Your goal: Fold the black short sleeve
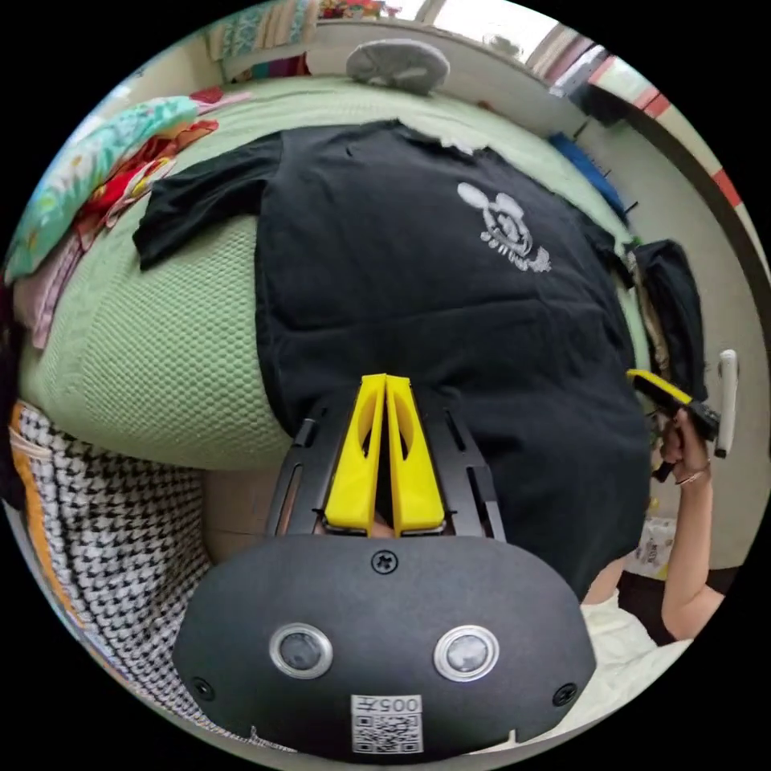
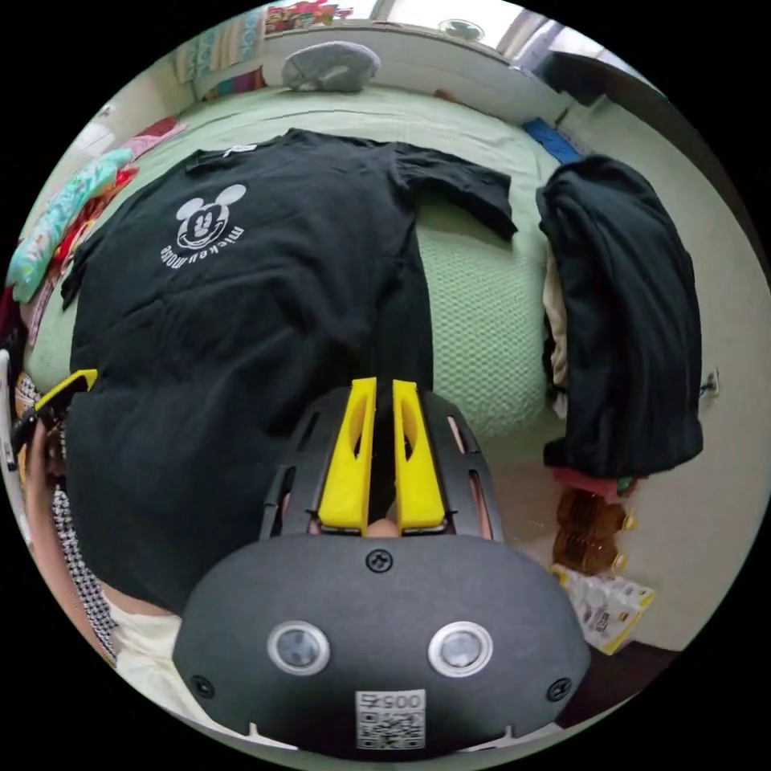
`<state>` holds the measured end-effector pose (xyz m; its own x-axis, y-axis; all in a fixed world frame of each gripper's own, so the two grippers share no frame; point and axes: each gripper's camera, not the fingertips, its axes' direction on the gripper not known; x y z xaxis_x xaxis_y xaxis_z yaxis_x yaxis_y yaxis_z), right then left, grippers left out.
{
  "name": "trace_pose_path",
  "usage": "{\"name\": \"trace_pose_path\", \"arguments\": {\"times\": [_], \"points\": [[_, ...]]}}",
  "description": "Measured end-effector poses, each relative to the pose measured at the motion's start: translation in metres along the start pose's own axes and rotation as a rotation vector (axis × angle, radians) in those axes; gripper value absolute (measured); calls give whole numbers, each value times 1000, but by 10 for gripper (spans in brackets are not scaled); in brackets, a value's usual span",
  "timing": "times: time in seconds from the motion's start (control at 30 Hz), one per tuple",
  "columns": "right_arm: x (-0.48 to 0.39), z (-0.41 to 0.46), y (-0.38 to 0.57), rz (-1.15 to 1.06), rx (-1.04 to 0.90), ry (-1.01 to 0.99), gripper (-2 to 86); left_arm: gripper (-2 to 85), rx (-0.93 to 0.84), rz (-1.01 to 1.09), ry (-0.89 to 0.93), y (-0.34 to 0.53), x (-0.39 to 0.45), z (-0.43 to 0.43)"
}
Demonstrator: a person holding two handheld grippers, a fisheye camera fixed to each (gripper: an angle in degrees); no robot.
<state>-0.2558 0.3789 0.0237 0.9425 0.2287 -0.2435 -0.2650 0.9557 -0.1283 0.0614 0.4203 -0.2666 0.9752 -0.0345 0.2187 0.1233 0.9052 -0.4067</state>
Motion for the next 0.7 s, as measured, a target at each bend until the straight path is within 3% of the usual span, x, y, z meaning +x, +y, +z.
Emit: {"name": "trace_pose_path", "arguments": {"times": [0.13, 0.3, 0.47, 0.57, 0.7], "points": [[0, -5, 45, 88, -108, -49, -6, -7, -4, -94, -11, 16, 3, -46], [-20, -41, 87, 133, 21, -168, -9, -7, 84, -29, 6, 47, 49, -108], [-87, -66, 109, -6, 155, -305, -10, -7, 127, 95, -47, 60, 120, -118], [-119, -50, 124, -32, 76, -204, -11, -7, 131, 84, -128, 70, 142, -120], [-140, -56, 155, -52, 198, -124, -11, -6, 150, 108, -152, 81, 156, -135]]}}
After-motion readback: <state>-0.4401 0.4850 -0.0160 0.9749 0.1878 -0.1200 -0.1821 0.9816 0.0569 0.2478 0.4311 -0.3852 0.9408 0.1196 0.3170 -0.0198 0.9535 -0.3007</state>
